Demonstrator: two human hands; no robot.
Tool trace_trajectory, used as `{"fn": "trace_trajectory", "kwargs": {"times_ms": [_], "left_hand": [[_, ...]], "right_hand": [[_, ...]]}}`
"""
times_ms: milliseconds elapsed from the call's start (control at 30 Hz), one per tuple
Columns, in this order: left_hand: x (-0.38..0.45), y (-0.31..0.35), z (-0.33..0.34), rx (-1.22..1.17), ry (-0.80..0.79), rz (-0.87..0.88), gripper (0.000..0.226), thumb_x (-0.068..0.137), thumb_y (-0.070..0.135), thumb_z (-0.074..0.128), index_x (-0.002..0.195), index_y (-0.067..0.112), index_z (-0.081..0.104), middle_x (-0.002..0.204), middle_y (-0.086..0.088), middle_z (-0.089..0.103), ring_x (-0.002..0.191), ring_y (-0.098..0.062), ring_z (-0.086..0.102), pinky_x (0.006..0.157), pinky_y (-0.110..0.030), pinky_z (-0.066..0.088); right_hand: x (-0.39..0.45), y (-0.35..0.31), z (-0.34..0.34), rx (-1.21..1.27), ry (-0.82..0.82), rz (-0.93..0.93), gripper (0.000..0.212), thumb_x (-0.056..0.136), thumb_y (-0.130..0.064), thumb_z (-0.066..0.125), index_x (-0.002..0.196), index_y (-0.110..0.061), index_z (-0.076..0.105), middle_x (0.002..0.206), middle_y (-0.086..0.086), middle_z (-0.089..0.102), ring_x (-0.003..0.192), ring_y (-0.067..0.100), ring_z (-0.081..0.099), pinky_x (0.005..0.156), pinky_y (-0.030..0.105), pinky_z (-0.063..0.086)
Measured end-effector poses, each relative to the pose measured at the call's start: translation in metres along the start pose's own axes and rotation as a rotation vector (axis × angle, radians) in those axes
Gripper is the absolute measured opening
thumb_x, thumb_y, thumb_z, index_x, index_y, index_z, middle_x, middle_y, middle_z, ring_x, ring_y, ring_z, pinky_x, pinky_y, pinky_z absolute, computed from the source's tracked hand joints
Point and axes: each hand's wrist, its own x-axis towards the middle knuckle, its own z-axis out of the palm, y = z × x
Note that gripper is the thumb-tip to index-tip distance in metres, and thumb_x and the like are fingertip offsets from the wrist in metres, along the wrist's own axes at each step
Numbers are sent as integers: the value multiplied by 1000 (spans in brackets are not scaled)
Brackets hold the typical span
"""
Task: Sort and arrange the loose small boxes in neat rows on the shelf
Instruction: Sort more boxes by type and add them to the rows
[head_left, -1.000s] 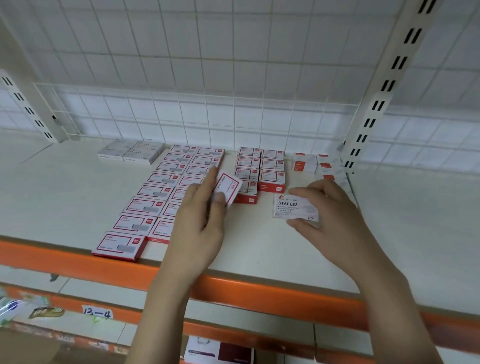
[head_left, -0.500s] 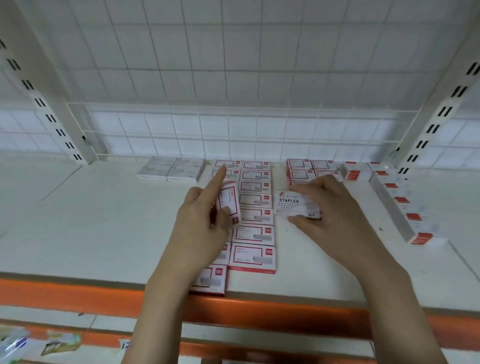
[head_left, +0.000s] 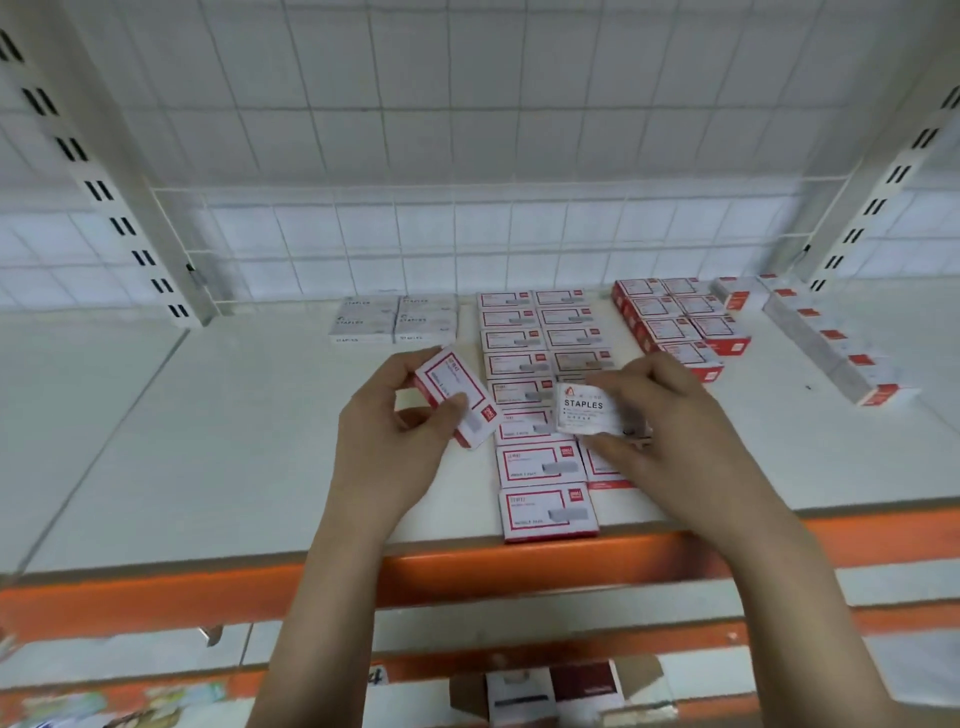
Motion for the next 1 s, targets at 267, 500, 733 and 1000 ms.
{"fn": "trace_trajectory", "kwargs": {"times_ms": [267, 500, 733, 1000], "left_hand": [[-19, 3, 18, 132, -224, 39, 55, 85, 10, 60, 123, 46, 43, 105, 8, 58, 97, -10, 61, 86, -34, 53], [-41, 11, 47, 367, -238, 189, 42, 81, 4, 61, 111, 33, 53, 116, 4, 55, 101, -6, 52, 84, -5, 39], [-51, 20, 51, 523, -273, 208, 46, 76, 11, 73, 113, 25, 50, 105, 12, 51, 97, -5, 52, 67, -1, 40], [-54, 27, 41, 729, -217, 267, 40, 65, 22, 83, 88, 18, 50, 90, 8, 57, 84, -10, 55, 63, -17, 47]], "right_hand": [[-25, 2, -16, 12, 14, 51, 50, 75, -15, 74, 122, -22, 59, 100, -4, 47, 94, 10, 45, 77, 6, 31], [-54, 21, -37, 8, -3, 104, 50, 77, -17, 73, 124, -25, 57, 99, -3, 47, 94, 12, 47, 78, 13, 36], [-65, 36, -46, 20, -7, 112, 50, 77, -18, 73, 124, -22, 57, 100, -5, 44, 98, 13, 47, 82, 18, 36], [-67, 42, -53, 25, -17, 91, 51, 79, -22, 71, 127, -22, 54, 102, -9, 41, 107, 12, 44, 88, 19, 35]]}}
